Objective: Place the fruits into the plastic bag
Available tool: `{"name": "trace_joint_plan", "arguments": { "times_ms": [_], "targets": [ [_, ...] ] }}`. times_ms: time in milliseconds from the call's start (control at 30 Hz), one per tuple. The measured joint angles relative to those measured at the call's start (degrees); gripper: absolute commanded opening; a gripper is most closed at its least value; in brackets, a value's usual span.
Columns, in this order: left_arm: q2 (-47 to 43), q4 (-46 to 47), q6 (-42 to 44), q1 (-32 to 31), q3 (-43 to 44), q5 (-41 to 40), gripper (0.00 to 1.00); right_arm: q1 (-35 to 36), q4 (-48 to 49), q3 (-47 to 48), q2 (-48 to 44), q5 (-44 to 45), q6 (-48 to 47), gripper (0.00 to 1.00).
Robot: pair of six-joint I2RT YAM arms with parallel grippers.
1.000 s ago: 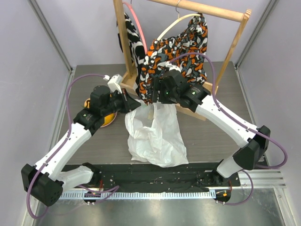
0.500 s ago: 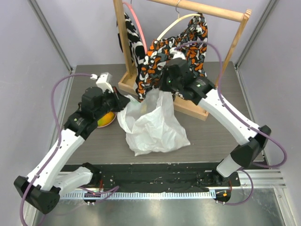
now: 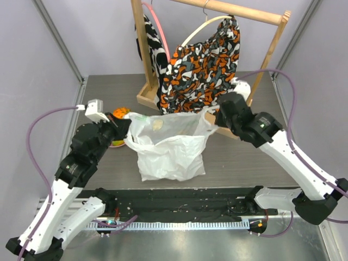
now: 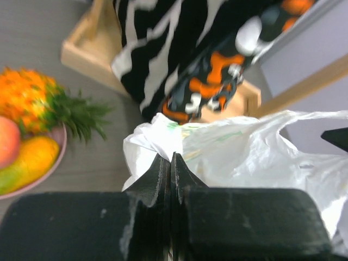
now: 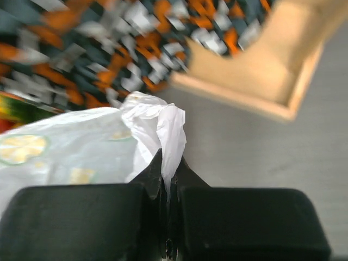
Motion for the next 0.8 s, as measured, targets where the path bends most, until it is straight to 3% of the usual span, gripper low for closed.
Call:
{"name": "trace_joint_plan", "arguments": {
  "times_ms": [33,167,300,533,733,800],
  "targets": [
    [-0.1,0.0,-0.3,0.0,-1.4,1.4,0.00,0.0,-1.5,-2.6,-0.1,0.5,1.2,0.07],
    [1.0,-0.3,-0.5,0.0,-6.4,7.3,0.00,0.0,-6.1,-8.0,0.5,0.4,4.3,0.50],
    [2.6,-0.7,0.0,0.0,-8.5,11.3,0.00,0.0,-8.2,-4.7,0.9,-1.0,3.1,0.66],
    [2.3,1.0,1.2,0.0,-8.3,16.6,0.00,2.2,-7.7,16.4,5.3,-2.1,-2.6,0.66],
    [2.5,1.3,1.4,0.0,-8.1,18.0,0.00,17.6,-4.5,34.0,14.4,-1.9,-8.3,0.66],
    [2.5,1.3,1.4,0.0,-8.0,18.0,0.00,20.5,-2.3,35.3,17.8,-4.0,-9.1,0.63]
  ]
}}
